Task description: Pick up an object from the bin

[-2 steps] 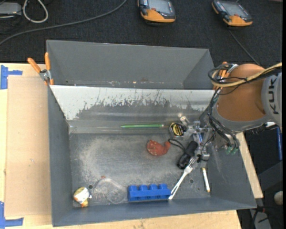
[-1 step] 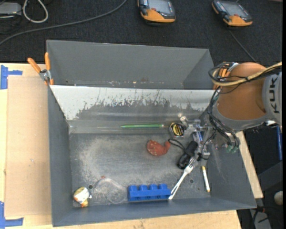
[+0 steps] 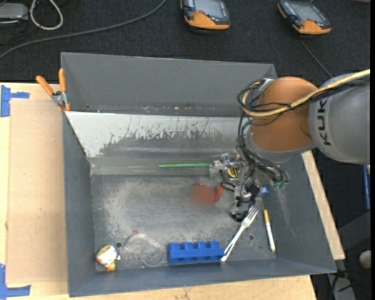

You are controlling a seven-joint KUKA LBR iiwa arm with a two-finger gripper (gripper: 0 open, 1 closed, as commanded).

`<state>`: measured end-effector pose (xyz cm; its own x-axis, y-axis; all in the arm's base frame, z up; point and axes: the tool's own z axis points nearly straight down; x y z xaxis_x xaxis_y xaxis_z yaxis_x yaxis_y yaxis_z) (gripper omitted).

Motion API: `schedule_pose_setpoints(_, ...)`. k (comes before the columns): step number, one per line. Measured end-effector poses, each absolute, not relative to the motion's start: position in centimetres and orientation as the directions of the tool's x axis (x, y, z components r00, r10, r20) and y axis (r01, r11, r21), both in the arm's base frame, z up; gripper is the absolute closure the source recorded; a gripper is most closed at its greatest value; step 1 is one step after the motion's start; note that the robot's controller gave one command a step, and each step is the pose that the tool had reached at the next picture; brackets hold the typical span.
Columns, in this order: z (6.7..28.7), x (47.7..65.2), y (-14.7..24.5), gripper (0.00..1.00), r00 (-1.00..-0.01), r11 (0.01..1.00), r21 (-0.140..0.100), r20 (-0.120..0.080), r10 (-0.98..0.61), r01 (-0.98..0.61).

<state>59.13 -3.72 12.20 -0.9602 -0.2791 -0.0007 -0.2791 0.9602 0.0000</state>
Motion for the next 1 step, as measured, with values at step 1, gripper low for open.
schedule_pose_setpoints(1,12.78,59.84,-2.05,0.00,-0.955,0.955,0.003,0.000,-0.297,-0.297)
